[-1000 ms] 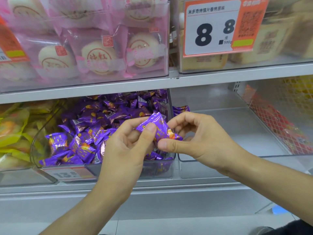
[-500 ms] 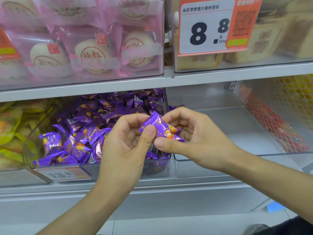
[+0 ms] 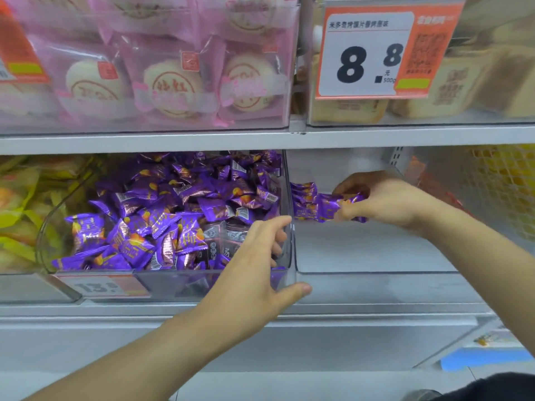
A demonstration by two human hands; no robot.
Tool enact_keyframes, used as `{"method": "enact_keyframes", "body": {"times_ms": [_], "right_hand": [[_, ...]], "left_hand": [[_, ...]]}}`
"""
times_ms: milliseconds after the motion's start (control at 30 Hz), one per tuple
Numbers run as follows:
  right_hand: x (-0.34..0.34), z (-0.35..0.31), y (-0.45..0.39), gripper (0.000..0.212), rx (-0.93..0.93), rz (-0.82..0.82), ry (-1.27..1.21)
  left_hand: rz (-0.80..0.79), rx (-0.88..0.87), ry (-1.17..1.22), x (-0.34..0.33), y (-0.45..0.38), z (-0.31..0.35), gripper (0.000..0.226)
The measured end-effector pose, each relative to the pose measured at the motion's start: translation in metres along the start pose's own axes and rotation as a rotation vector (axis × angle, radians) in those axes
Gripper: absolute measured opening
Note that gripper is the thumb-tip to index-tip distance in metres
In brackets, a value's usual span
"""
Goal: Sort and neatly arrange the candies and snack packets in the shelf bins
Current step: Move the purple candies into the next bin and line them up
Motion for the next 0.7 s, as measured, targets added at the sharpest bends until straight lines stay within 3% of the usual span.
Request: {"method": "enact_keyframes", "body": {"times_ms": [133, 300, 467, 700], "right_hand": [[-0.024, 0.018, -0.029, 0.029, -0.125, -0.123, 0.1], [-0.069, 0.026, -0.047, 0.039, -0.125, -0.156, 0.117], [-0.079, 0.023, -0.055, 0.047, -0.071, -0.064, 0.198], [-0.069, 0.03, -0.058, 0.04, -0.101, 0.027, 0.168]], "left_hand": [[0.077, -0.031, 0.028, 0.0, -0.008, -0.004, 0.082], [0.1, -0.045, 0.058, 0.0, -0.009, -0.007, 0.08], [0.108, -0.051, 0.09, 0.0, -0.009, -0.01, 0.079], [0.106, -0.049, 0.11, 0.001, -0.01, -0.013, 0.077]]}}
Point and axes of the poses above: each hand's wrist, its own y-axis away from the middle knuckle, its own x-axis out of the back of the hand, z = x × y, the point moved 6 cm from there along -y, towards the middle knuckle, and after that the axes turned 5 degrees about y, right-handed, at the moved point
